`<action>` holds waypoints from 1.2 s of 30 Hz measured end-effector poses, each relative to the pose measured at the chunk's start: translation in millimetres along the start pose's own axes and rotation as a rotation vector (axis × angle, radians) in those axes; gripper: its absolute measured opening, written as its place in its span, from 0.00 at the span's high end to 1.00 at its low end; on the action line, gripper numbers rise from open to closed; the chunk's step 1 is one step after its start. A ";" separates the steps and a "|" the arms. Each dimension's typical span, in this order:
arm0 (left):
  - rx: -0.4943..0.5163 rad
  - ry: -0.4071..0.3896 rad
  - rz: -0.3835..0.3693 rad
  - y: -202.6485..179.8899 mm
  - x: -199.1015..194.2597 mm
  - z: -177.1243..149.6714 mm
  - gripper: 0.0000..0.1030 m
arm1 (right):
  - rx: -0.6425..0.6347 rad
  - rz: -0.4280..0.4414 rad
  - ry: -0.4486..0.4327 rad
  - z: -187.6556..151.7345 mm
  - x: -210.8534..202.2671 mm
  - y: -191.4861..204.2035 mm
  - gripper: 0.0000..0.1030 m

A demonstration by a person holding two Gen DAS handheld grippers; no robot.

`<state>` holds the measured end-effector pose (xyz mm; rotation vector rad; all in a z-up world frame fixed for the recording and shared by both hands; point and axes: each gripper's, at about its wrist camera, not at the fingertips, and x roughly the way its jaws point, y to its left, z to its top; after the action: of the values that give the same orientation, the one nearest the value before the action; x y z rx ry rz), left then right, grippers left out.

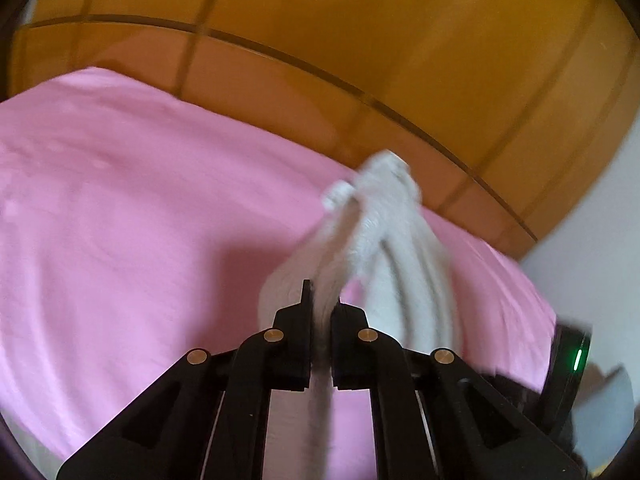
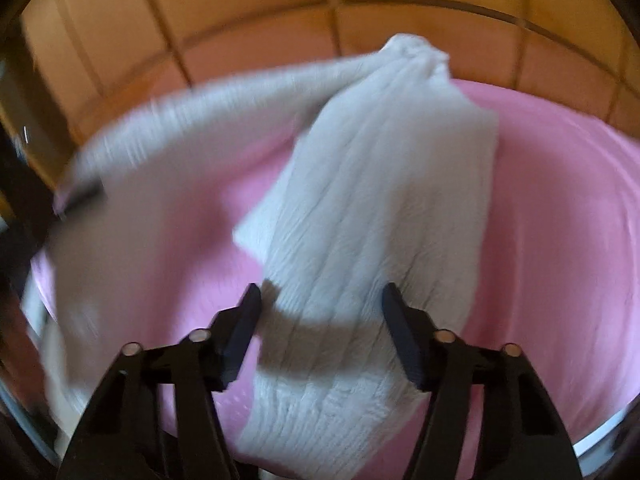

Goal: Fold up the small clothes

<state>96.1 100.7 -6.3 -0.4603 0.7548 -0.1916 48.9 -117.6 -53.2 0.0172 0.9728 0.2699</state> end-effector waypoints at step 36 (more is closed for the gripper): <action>-0.105 0.010 0.247 55.5 17.1 11.7 0.27 | 0.535 0.580 0.080 17.8 42.5 -152.3 0.67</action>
<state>116.7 148.0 -35.3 -0.4614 0.8271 0.0768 119.4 -253.0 -98.3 0.7919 1.0823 0.5360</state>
